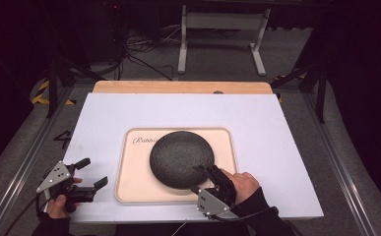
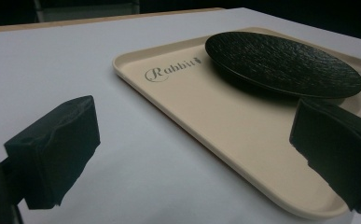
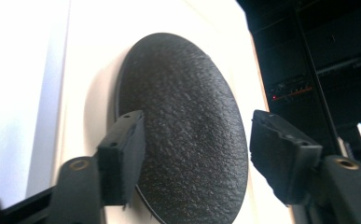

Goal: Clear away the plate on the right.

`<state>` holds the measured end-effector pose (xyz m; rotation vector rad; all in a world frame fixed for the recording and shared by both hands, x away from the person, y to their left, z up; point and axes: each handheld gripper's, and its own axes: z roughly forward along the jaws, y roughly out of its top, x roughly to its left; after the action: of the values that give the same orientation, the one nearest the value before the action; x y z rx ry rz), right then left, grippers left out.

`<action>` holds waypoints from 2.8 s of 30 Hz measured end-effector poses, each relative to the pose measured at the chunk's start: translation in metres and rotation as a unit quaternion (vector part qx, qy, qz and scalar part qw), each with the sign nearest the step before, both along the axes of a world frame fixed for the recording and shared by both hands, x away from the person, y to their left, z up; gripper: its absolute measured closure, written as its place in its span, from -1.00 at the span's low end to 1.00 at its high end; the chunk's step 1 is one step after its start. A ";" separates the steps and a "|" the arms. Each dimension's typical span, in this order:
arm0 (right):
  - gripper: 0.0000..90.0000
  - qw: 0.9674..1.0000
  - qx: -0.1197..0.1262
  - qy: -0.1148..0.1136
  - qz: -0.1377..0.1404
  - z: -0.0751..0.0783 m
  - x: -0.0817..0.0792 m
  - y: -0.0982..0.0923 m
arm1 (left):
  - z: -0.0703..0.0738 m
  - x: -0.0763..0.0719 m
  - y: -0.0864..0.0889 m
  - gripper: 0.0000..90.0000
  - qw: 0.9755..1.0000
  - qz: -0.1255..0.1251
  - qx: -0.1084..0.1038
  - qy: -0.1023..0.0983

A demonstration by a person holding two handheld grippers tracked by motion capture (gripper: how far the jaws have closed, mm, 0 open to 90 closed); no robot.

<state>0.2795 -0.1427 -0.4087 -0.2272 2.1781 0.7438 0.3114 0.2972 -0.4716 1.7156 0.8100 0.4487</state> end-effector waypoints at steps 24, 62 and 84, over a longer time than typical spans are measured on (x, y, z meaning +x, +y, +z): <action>-0.82 0.938 0.305 0.156 -0.057 0.023 0.034 -0.067 | 0.000 0.000 0.000 -0.95 1.000 -0.001 -0.001 0.003; -0.95 0.891 0.388 0.141 -0.190 0.000 0.051 -0.196 | 0.000 -0.001 0.000 -0.95 1.000 0.003 -0.001 0.001; -0.96 0.875 0.410 0.141 -0.215 -0.036 0.053 -0.224 | 0.000 -0.001 0.000 -0.95 1.000 0.003 0.000 0.000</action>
<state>0.3329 -0.3664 -0.4446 0.8188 1.8562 1.4054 0.3108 0.2969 -0.4716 1.7124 0.8152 0.4530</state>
